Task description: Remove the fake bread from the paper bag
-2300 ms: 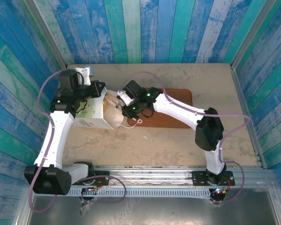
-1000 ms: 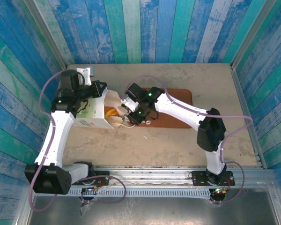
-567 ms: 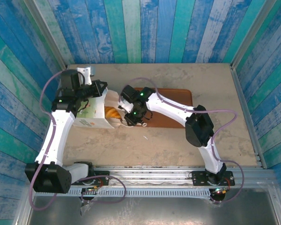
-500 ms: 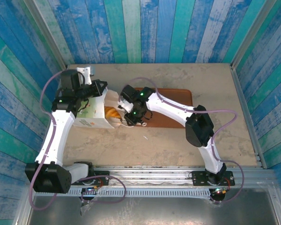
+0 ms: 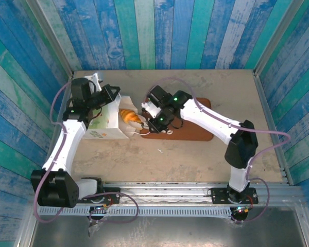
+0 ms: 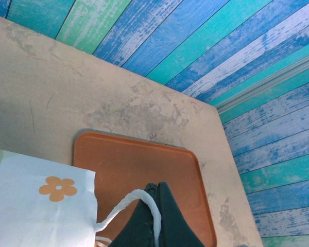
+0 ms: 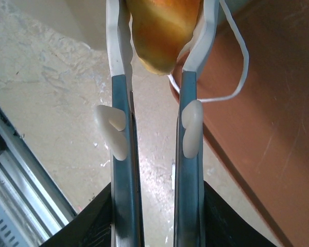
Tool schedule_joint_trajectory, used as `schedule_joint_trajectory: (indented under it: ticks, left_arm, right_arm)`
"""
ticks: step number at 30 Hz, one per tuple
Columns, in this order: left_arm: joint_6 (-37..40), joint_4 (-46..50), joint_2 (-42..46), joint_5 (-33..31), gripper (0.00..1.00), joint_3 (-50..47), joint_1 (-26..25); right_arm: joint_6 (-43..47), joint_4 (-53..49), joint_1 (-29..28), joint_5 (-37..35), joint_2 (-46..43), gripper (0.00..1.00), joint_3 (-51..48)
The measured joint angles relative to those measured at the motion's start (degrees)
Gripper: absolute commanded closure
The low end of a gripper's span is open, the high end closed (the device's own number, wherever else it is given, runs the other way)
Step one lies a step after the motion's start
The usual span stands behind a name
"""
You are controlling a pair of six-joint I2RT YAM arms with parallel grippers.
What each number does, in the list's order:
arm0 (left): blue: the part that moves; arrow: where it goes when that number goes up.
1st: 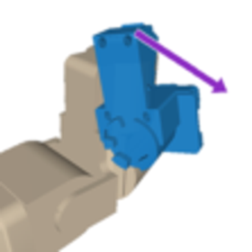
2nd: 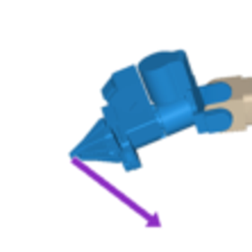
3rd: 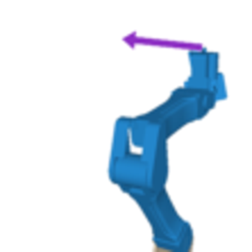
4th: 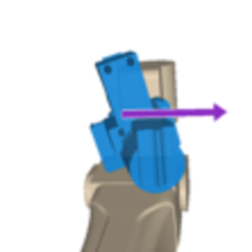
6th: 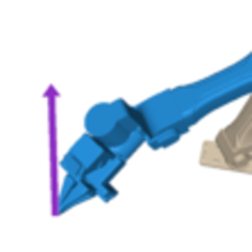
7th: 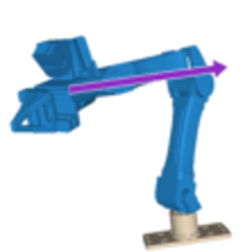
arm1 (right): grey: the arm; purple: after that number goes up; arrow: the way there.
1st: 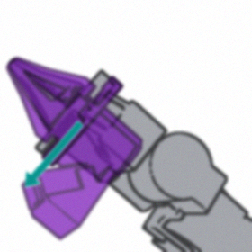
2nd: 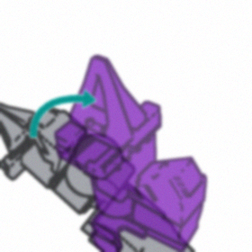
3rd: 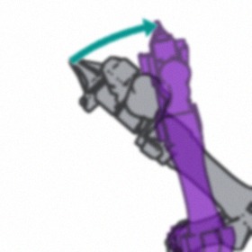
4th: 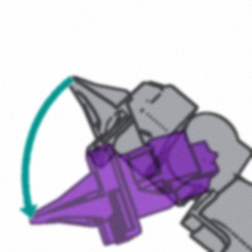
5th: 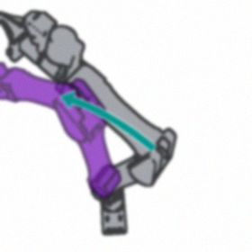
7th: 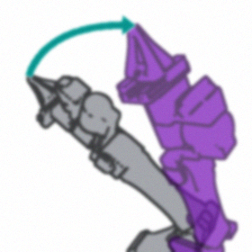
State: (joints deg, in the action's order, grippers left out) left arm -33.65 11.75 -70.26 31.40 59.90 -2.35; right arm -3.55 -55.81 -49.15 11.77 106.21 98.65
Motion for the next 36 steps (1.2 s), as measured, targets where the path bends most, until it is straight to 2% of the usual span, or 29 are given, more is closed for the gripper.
schedule_joint_trajectory:
  ticks: [7,11,16,22,30,36]
  left_arm:
    - [-2.4,-2.9,-0.1,0.0,1.0,0.0,0.0]
    - [-2.4,-3.7,-1.2,0.2,1.0,0.0,0.0]
    - [-2.1,-3.7,-2.1,0.8,1.0,0.0,0.0]
    - [-1.6,-3.6,-2.2,1.8,1.0,0.0,0.0]
    - [-0.6,-3.6,-2.2,2.9,1.0,0.0,0.0]
    - [-0.2,-3.5,-2.2,3.2,1.0,0.0,0.0]
  right_arm:
    - [-1.0,-0.8,2.3,-0.6,-11.7,0.62,-11.2]
    - [-2.4,-0.8,8.5,-1.5,-21.7,0.62,-19.2]
    - [-4.6,-1.1,19.4,-5.2,-30.2,0.62,-27.2]
    - [-6.3,-2.3,29.9,-7.3,-29.7,0.62,-31.0]
    - [-5.6,-2.2,35.6,-9.0,-22.7,0.63,-31.1]
    - [-4.0,-0.3,36.6,-10.8,-17.8,0.63,-30.2]
